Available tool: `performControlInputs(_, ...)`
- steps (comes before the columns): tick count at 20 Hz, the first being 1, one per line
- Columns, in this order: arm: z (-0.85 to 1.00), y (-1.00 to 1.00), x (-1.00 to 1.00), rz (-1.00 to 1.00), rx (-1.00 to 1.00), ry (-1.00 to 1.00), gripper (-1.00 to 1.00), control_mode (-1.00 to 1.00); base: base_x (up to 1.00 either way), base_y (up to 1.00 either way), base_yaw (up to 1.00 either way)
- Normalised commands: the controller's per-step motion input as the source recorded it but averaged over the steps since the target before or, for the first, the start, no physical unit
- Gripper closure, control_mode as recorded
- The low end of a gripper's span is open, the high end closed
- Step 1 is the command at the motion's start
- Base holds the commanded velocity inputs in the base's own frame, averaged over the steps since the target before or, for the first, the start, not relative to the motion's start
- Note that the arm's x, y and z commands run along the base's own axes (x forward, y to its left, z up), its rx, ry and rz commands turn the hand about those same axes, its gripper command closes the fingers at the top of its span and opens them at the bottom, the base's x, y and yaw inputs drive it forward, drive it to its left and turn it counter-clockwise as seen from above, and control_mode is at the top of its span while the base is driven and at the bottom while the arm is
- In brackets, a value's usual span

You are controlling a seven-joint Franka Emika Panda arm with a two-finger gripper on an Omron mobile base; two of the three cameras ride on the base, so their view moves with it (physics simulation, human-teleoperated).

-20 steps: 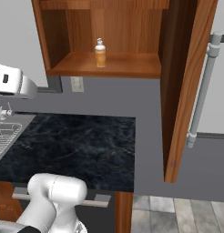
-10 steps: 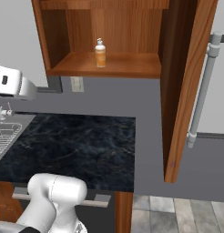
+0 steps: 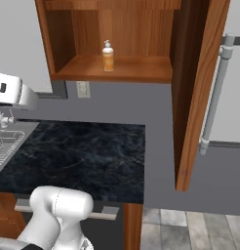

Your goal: Pick up the soap dispenser and bar soap from the sink, and place them back in the cabinet, and close the cabinet door.

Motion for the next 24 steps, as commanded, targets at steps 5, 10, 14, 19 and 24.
performControlInputs(5,0.0,0.0,0.0,0.0,0.0,0.0,-1.0,1.0,-0.21,0.53,0.0)
performControlInputs(10,0.0,0.0,0.0,0.0,0.0,0.0,-1.0,1.0,-0.01,0.93,0.0)
performControlInputs(14,0.0,0.0,0.0,0.0,0.0,0.0,-1.0,1.0,0.0,1.0,0.04)
performControlInputs(19,0.0,0.0,0.0,0.0,0.0,0.0,-1.0,1.0,0.0,0.95,0.07)
performControlInputs(24,0.0,0.0,0.0,0.0,0.0,0.0,-1.0,1.0,0.0,0.63,0.13)
